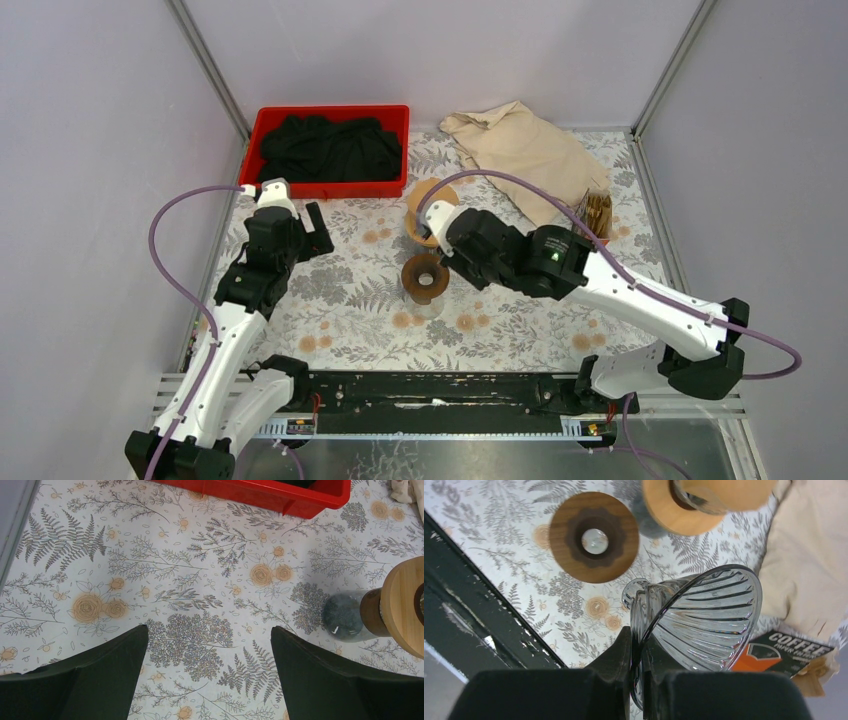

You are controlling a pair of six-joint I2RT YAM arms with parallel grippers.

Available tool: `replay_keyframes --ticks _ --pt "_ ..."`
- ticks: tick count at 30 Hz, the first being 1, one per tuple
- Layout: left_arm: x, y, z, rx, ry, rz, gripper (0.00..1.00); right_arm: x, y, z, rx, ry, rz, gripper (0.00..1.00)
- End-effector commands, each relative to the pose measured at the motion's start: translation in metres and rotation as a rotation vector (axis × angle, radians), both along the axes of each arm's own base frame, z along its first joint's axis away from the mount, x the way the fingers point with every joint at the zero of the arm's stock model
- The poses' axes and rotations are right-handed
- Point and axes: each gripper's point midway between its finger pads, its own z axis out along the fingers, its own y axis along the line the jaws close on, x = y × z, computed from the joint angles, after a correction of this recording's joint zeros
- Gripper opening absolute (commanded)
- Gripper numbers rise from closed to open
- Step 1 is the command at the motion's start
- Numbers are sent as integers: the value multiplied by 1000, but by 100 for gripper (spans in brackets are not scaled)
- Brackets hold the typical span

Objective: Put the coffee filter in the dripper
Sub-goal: Place the coffee dripper in the dripper holder.

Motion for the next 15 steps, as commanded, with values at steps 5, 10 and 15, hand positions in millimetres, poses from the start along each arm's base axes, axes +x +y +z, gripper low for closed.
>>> replay_keyframes --ticks 5,10,15 --pt "6 1 12 -8 -61 6 100 -11 43 19 -76 -115 179 1" --pt "6 1 13 -8 -61 6 100 -14 61 3 -157 -141 241 1" --pt "6 1 13 -9 -64 5 100 -10 71 -3 -211 -169 255 1"
